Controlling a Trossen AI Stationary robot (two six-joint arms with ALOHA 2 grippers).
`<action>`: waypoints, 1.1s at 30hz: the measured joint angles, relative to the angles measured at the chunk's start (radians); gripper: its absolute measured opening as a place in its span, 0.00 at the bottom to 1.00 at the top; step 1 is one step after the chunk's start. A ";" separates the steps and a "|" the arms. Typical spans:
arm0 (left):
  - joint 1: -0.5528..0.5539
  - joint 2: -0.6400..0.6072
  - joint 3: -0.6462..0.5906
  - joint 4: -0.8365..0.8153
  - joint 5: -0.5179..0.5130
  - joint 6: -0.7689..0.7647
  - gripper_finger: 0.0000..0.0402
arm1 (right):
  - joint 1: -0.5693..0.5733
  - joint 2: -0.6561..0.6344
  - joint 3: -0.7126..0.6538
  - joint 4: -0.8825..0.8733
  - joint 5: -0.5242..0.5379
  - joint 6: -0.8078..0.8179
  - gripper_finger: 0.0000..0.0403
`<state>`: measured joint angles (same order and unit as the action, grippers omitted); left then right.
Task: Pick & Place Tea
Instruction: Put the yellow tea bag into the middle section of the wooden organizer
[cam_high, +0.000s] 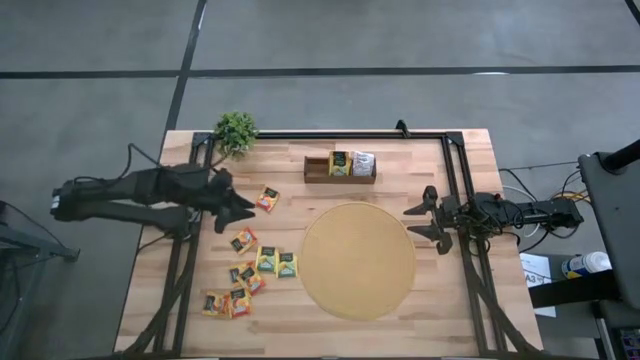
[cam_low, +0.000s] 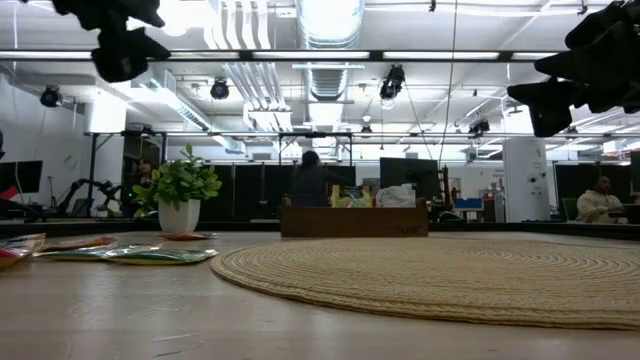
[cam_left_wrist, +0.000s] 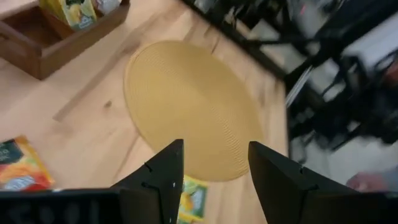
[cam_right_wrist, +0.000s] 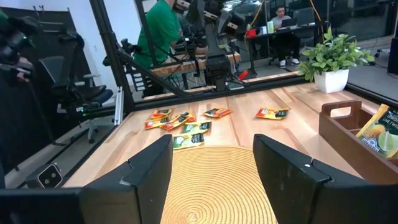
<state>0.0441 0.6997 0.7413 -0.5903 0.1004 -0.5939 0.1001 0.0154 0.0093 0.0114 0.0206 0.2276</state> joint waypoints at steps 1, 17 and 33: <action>0.000 0.029 0.019 -0.013 0.014 0.028 0.43 | 0.000 0.000 0.000 0.000 0.000 -0.001 0.55; 0.000 0.395 0.073 -0.037 0.303 0.168 0.43 | 0.000 0.000 0.000 0.000 -0.001 -0.001 0.55; 0.019 0.690 0.073 -0.091 0.266 0.330 0.43 | 0.000 0.000 0.000 0.000 -0.001 0.000 0.55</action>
<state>0.0634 1.3900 0.8143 -0.6818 0.3662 -0.2637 0.1001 0.0158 0.0093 0.0116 0.0196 0.2276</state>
